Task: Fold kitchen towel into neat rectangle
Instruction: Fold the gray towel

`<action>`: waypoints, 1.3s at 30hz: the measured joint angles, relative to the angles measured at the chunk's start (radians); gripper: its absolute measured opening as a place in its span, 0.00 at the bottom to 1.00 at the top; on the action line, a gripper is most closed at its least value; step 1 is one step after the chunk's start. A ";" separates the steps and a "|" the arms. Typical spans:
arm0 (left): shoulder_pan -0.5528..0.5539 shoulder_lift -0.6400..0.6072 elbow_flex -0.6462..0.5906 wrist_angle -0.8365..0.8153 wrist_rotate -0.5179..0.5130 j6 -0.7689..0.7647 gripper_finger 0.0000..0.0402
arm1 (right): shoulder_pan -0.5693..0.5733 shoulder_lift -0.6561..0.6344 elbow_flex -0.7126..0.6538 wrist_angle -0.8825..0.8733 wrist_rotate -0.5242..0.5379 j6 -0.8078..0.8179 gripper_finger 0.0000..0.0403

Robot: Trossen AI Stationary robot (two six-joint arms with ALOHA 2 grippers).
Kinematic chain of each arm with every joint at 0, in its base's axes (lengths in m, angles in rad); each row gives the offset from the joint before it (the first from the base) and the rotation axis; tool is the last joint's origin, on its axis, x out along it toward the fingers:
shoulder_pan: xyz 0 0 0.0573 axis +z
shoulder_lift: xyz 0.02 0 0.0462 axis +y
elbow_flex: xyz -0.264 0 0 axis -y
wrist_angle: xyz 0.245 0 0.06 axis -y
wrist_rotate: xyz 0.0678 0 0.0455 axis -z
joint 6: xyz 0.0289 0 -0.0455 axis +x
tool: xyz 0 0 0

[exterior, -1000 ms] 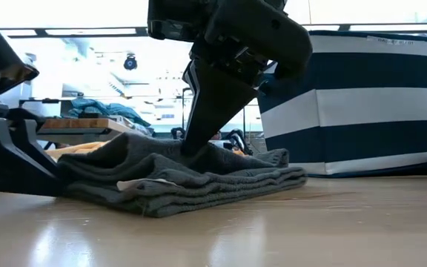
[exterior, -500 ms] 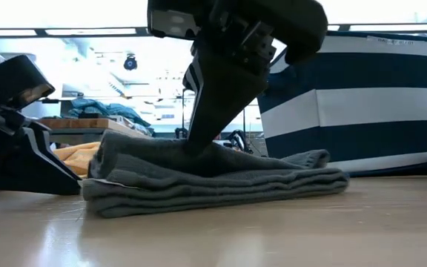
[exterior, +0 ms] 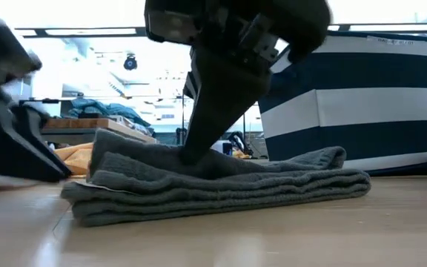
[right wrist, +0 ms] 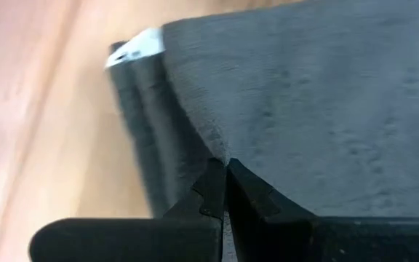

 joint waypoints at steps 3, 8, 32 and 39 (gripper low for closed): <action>-0.009 0.020 0.019 0.017 -0.025 -0.005 0.24 | -0.004 0.000 0.000 0.002 0.013 -0.002 0.01; 0.030 0.095 0.045 0.075 -0.004 0.045 0.25 | -0.008 0.000 0.000 0.013 0.010 -0.004 0.01; 0.019 0.138 0.146 0.098 0.025 0.136 0.22 | 0.032 -0.004 0.020 0.010 -0.106 -0.003 0.28; 0.019 0.137 0.125 0.098 0.025 0.100 0.20 | 0.040 0.017 0.001 0.027 -0.094 -0.010 0.41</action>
